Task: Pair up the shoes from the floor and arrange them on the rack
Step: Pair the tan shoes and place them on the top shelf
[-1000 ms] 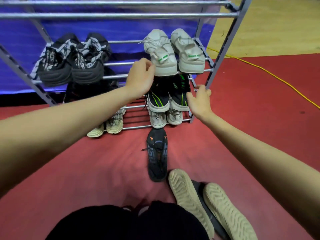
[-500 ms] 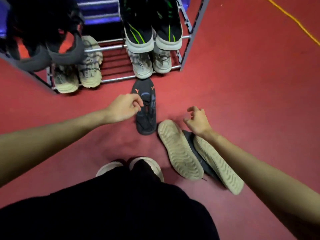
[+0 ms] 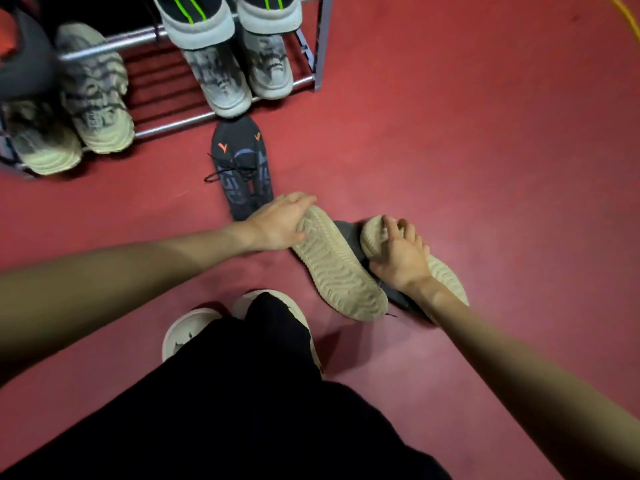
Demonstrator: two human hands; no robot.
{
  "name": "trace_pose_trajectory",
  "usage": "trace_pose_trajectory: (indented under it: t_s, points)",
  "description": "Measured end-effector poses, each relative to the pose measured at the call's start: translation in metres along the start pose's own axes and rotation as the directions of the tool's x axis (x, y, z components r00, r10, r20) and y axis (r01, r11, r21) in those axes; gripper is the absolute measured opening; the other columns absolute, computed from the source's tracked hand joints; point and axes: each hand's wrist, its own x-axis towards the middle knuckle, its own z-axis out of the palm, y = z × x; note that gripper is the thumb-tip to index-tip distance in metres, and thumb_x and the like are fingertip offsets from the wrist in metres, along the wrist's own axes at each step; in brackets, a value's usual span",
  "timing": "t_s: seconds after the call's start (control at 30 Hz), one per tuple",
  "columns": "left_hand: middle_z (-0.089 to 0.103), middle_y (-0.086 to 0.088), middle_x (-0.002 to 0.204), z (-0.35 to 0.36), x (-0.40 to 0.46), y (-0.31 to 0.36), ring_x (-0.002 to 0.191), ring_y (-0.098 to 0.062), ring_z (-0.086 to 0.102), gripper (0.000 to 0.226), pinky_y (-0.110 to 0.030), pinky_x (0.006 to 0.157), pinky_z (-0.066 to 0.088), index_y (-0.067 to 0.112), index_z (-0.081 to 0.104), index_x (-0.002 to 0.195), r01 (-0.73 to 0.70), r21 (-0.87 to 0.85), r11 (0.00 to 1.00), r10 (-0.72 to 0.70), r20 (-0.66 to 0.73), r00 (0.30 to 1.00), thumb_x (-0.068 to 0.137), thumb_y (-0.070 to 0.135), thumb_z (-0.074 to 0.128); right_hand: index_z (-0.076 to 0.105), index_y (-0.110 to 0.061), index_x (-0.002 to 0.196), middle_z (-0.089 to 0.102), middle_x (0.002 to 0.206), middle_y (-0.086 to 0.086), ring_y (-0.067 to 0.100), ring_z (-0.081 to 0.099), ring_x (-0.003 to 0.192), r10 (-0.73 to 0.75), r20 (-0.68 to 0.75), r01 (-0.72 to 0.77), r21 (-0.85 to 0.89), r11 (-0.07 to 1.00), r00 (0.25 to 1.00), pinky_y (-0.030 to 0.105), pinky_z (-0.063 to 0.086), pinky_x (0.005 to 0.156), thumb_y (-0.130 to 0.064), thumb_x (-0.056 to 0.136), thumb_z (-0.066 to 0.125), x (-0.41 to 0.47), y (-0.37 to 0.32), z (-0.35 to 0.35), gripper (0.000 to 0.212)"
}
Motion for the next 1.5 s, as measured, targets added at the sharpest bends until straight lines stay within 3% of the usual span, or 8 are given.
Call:
trace_pose_trajectory:
  t_s: [0.27,0.43,0.53,0.7,0.83,0.97,1.27,1.5]
  points:
    - [0.03,-0.017,0.151,0.014,0.014,-0.011,0.14,-0.031,0.03,0.093,-0.036,0.116,0.026,0.01,0.008,0.152,0.109,-0.087,0.99,-0.103,0.07,0.992,0.083,0.029,0.068,0.039,-0.007,0.126,0.047,0.121,0.021,0.041,0.046,0.114,0.063,-0.1,-0.056,0.074,0.996,0.993,0.044,0.035,0.102,-0.02,0.069,0.069,0.017,-0.012,0.008,0.065]
    - [0.045,-0.014,0.135,0.003,0.015,-0.007,0.129,-0.032,0.039,0.084,-0.034,0.109,0.029,0.01,0.037,0.142,0.103,-0.129,0.986,-0.107,-0.028,0.994,0.073,0.038,0.076,0.041,-0.009,0.116,0.048,0.117,0.021,0.042,0.048,0.11,0.085,-0.102,-0.082,0.032,0.996,0.991,0.044,0.036,0.099,-0.021,0.071,0.068,0.025,-0.021,0.0,0.054]
    - [0.059,-0.007,0.111,-0.016,0.004,-0.004,0.106,-0.022,0.054,0.063,-0.03,0.093,0.042,0.01,0.063,0.11,0.034,-0.194,0.98,-0.051,-0.085,0.995,0.061,0.044,0.083,0.043,-0.012,0.116,0.048,0.116,0.021,0.042,0.048,0.109,0.054,-0.136,-0.051,0.02,0.998,0.989,0.044,0.036,0.096,-0.023,0.071,0.067,0.027,-0.03,-0.01,0.053]
    - [0.063,0.0,0.092,-0.054,-0.031,0.007,0.085,-0.012,0.058,0.038,-0.035,0.084,0.049,0.017,0.059,0.092,-0.086,-0.402,0.912,0.037,-0.127,0.991,0.065,0.024,0.084,0.044,-0.015,0.114,0.049,0.114,0.019,0.041,0.048,0.108,-0.033,-0.199,0.041,0.035,0.999,0.979,0.044,0.037,0.095,-0.032,0.07,0.07,0.027,-0.055,-0.039,0.053]
    - [0.061,-0.001,0.09,-0.095,-0.077,0.003,0.08,-0.005,0.056,0.037,-0.021,0.075,0.048,0.008,0.06,0.097,-0.121,-0.477,0.87,0.028,-0.198,0.98,0.068,0.011,0.082,0.044,-0.017,0.109,0.053,0.108,0.017,0.039,0.051,0.104,-0.113,-0.271,0.148,0.112,0.983,0.956,0.044,0.038,0.091,-0.028,0.067,0.068,0.018,-0.085,-0.069,0.049]
    - [0.055,0.007,0.079,-0.126,-0.134,-0.02,0.068,0.005,0.05,0.04,-0.01,0.066,0.042,0.023,0.055,0.085,-0.122,-0.529,0.84,-0.111,-0.388,0.915,0.063,0.004,0.084,0.038,-0.015,0.116,0.057,0.105,0.017,0.039,0.051,0.106,-0.243,-0.328,0.291,0.104,0.951,0.913,0.047,0.04,0.088,-0.035,0.068,0.066,0.001,-0.127,-0.091,0.06]
    - [0.067,-0.01,0.089,-0.103,-0.232,-0.085,0.081,-0.022,0.06,0.046,-0.033,0.075,0.048,0.028,0.051,0.074,0.078,-0.431,0.899,-0.365,-0.638,0.678,0.05,0.012,0.088,0.034,-0.028,0.139,0.041,0.108,0.009,0.037,0.051,0.106,-0.542,-0.423,0.633,0.103,0.767,0.726,0.038,0.047,0.092,-0.045,0.068,0.064,-0.054,-0.239,-0.101,0.078]
    - [0.059,-0.003,0.083,-0.039,-0.261,-0.143,0.083,-0.027,0.05,0.029,-0.032,0.068,0.037,0.012,0.054,0.08,0.252,-0.175,0.952,-0.302,-0.687,0.661,0.062,0.006,0.074,0.047,-0.016,0.118,0.048,0.108,0.011,0.027,0.049,0.102,-0.556,-0.515,0.715,0.176,0.677,0.653,0.034,0.045,0.089,-0.042,0.065,0.067,-0.058,-0.298,-0.06,0.062]
